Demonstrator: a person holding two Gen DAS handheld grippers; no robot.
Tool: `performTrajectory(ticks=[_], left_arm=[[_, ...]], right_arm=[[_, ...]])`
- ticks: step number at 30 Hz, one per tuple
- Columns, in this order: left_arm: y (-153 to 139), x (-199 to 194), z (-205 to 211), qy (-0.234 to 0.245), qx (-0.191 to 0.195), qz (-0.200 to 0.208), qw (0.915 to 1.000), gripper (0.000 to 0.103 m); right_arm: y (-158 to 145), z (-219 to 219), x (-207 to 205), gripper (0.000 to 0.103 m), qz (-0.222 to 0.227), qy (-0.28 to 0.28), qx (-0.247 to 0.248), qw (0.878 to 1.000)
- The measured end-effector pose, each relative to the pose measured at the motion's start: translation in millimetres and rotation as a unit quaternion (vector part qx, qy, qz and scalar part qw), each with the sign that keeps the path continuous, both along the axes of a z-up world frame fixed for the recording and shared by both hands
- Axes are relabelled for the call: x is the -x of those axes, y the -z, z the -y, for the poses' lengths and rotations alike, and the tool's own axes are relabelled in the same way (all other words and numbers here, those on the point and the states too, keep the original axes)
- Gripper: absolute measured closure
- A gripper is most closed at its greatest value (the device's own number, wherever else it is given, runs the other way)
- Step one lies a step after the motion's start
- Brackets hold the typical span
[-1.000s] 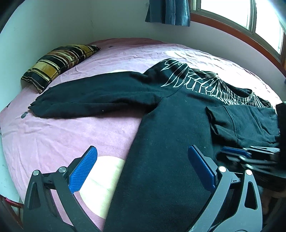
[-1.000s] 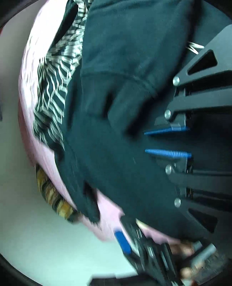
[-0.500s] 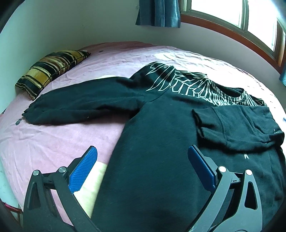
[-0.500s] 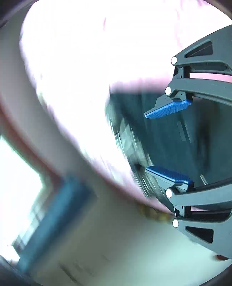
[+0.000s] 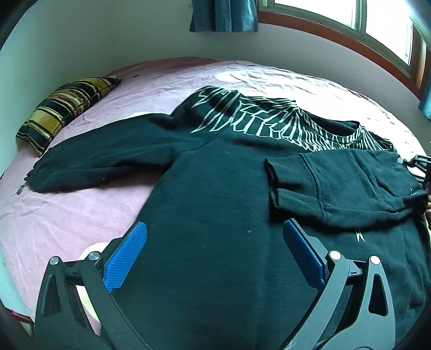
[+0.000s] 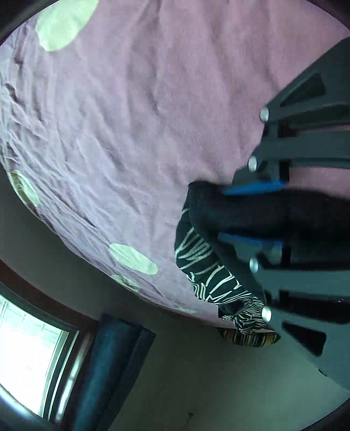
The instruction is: Fold small clothes
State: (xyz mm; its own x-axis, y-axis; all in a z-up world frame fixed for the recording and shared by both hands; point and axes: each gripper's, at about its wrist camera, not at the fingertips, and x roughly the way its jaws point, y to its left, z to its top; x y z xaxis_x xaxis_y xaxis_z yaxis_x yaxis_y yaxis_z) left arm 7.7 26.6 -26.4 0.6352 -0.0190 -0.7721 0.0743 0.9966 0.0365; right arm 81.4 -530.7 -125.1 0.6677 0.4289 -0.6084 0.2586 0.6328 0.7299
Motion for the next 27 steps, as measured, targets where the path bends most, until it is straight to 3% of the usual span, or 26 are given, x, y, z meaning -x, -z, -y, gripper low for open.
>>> performTrajectory(ticks=[1,3,5,8,10,14,16,19,22,23,24,27], left_arm=[[0,0,1,0.001,0.000,-0.001,1.0000,0.002],[0,0,3,0.002,0.000,-0.001,1.0000,0.002],[1,0,3,0.003,0.000,-0.001,1.0000,0.002],[4,-2,4,0.004,-0.004,-0.005,1.0000,0.002],[4,-2,4,0.003,0.002,-0.008,1.0000,0.002],[2,1,3,0.006,0.003,-0.002,1.0000,0.002],[2,1,1,0.007,0.005,0.001,1.0000,0.002],[3,1,0,0.006,0.007,-0.001,1.0000,0.002],[4,1,1,0.008,0.014,-0.003,0.9999,0.002],[4,2,2,0.010,0.013,-0.001,0.9999,0.002],[3,3,2,0.010,0.012,0.002,0.9999,0.002],[1,6,-1,0.007,0.012,0.013,0.9998,0.002]], right_arm=[[-10,-5,-3,0.088,-0.003,-0.004,0.034,0.999],[-20,-7,-3,0.089,0.005,-0.003,0.057,0.998],[-42,-13,-1,0.089,0.019,0.001,0.131,0.991],[-29,-30,-17,0.088,-0.009,-0.021,0.210,0.978],[-17,-24,-17,0.083,-0.015,-0.021,0.191,0.981],[-19,4,14,0.074,-0.004,0.001,0.058,0.998],[-23,3,38,0.064,0.000,-0.003,0.034,0.999],[-22,-7,78,0.057,-0.003,-0.018,0.009,1.000],[-17,-27,99,0.059,-0.017,-0.036,0.020,0.999],[-16,-34,106,0.066,-0.022,-0.041,0.043,0.998],[-12,-42,111,0.080,-0.024,-0.051,0.094,0.994],[-7,-40,112,0.080,-0.019,-0.044,0.086,0.995]])
